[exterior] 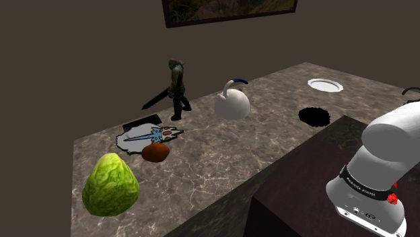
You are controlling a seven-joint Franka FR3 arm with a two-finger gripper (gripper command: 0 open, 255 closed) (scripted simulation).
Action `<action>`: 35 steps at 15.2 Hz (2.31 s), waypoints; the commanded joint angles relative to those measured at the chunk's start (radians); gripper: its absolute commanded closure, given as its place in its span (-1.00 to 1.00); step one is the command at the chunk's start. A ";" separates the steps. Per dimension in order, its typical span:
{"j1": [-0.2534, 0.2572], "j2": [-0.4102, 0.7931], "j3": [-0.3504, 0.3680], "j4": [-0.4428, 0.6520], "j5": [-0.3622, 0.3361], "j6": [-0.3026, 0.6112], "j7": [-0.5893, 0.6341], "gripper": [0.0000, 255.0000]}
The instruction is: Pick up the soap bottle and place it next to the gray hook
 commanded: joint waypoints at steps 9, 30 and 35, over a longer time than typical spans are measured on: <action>-0.010 -0.019 -0.077 -0.103 -0.064 0.088 0.048 1.00; 0.013 -0.003 -0.287 -0.249 -0.227 0.274 0.153 1.00; 0.013 -0.003 -0.287 -0.249 -0.228 0.274 0.154 1.00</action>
